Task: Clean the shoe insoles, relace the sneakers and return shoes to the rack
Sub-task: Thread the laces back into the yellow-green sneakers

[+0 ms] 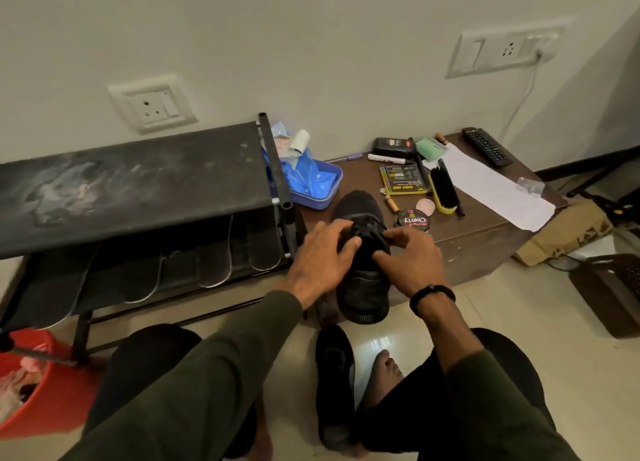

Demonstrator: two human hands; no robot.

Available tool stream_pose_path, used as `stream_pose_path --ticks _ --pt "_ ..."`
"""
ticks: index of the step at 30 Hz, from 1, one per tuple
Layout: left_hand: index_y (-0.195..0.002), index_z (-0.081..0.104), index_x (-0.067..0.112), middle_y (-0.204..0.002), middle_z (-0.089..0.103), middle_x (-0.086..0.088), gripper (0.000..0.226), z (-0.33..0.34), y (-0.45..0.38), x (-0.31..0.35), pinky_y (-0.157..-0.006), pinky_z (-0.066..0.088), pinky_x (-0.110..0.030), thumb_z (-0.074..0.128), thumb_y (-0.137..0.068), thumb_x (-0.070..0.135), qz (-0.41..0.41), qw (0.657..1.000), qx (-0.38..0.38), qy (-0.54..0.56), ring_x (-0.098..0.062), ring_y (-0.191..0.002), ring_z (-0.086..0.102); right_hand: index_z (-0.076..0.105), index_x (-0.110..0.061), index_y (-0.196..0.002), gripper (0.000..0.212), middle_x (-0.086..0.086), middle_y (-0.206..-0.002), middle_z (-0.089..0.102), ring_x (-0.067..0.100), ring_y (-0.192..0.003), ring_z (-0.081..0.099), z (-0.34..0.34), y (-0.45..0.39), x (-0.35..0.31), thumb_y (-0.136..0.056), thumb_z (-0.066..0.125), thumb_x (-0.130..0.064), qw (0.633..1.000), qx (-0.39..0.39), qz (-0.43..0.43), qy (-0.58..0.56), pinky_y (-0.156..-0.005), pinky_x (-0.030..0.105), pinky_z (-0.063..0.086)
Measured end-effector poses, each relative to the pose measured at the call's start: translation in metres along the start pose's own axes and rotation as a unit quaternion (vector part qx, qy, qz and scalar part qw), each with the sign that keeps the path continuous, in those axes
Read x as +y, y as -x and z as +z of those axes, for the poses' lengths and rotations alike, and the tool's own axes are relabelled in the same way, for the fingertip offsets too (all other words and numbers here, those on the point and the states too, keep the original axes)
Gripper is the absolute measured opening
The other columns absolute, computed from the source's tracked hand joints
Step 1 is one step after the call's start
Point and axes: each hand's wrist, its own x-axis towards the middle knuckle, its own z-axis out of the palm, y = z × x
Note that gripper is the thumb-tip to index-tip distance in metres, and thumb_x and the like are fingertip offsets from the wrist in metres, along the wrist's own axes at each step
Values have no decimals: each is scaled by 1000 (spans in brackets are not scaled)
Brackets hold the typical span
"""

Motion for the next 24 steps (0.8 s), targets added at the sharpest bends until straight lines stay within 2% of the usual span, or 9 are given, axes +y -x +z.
stream_pose_path --ticks 4,7,9,11,13,16,18,21,24 --pt "-114 68 29 -101 57 7 27 11 -33 -7 -80 48 -21 69 -91 43 40 997 44 46 -5 -88 58 67 -26 -86 17 -5 -91 70 14 -92 68 -9 -42 -5 -79 83 -26 998 -61 31 15 -86 39 59" --pt "-99 70 25 -93 60 11 14 17 -47 -4 -79 51 -21 74 -89 34 56 992 74 84 -5 -86 60 66 -24 -86 19 -2 -92 68 12 -83 64 -22 -61 -18 -80 84 -24 986 -142 49 68 -68 31 55" --pt "-96 70 24 -90 67 9 9 19 -55 1 -79 53 -23 73 -91 32 11 986 70 153 -6 -86 64 67 -20 -87 21 0 -90 66 13 -78 61 -27 -72 -26 -78 85 -27 974 -180 57 123 -67 31 54" --pt "-101 67 22 -93 73 3 8 14 -61 5 -83 56 -31 67 -96 28 -77 941 44 327 -10 -88 68 67 -15 -86 29 2 -85 66 15 -76 61 -24 -76 -30 -74 88 -32 967 -190 64 155 -64 31 52" --pt "-103 62 16 -86 73 -3 7 5 -65 8 -82 55 -39 60 -101 22 -122 855 35 503 -17 -81 68 66 -12 -84 37 6 -83 68 16 -72 61 -18 -76 -29 -69 90 -35 969 -176 63 163 -58 29 48" --pt "-99 59 16 -63 55 -1 5 -10 -70 10 -65 49 -34 59 -102 21 -87 821 92 556 -14 -56 49 63 -8 -78 43 9 -78 67 16 -66 59 -14 -76 -25 -65 92 -37 972 -152 47 172 -53 26 40" --pt "-100 60 19 -56 41 4 7 -17 -71 12 -53 39 -28 60 -102 26 -42 860 121 494 -11 -49 36 60 -8 -73 46 9 -75 64 17 -64 55 -14 -77 -26 -66 91 -41 969 -151 40 190 -51 26 37" --pt "-122 59 23 -58 48 11 19 -13 -65 5 -50 34 -13 56 -104 27 55 973 126 188 -5 -48 46 57 -12 -72 43 6 -73 60 15 -63 53 -12 -76 -30 -71 88 -42 963 -155 50 214 -50 25 36" --pt "-145 36 36 -104 58 4 51 1 -55 -7 -69 50 -17 53 -102 16 36 997 62 -29 -6 -78 61 62 -19 -85 36 -2 -84 63 7 -73 57 -14 -75 -30 -70 89 -37 967 -171 26 189 -56 20 40"
